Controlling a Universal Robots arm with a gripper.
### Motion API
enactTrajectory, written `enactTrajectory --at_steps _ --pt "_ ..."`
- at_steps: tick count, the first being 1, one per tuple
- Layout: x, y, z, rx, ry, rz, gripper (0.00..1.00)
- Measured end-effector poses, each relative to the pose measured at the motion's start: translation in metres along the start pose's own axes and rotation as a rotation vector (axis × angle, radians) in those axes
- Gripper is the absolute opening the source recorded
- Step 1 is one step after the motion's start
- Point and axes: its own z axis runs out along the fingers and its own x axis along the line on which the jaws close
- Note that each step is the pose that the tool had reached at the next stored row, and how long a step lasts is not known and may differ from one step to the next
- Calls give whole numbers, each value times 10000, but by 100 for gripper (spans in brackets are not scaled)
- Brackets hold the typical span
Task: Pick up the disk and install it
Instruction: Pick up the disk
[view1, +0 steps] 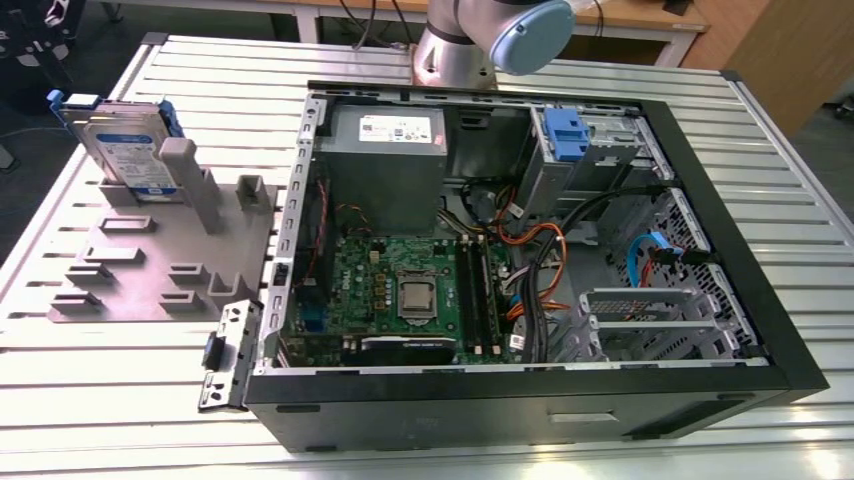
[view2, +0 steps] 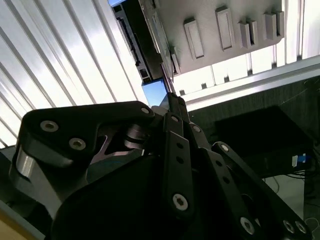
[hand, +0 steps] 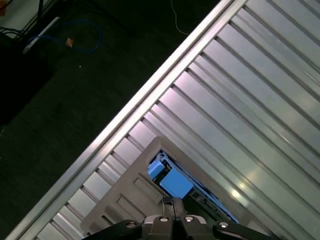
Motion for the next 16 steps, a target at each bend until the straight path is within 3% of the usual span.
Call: enactTrajectory --at_steps 16 --pt "0 0 0 -4 28 -662 11"
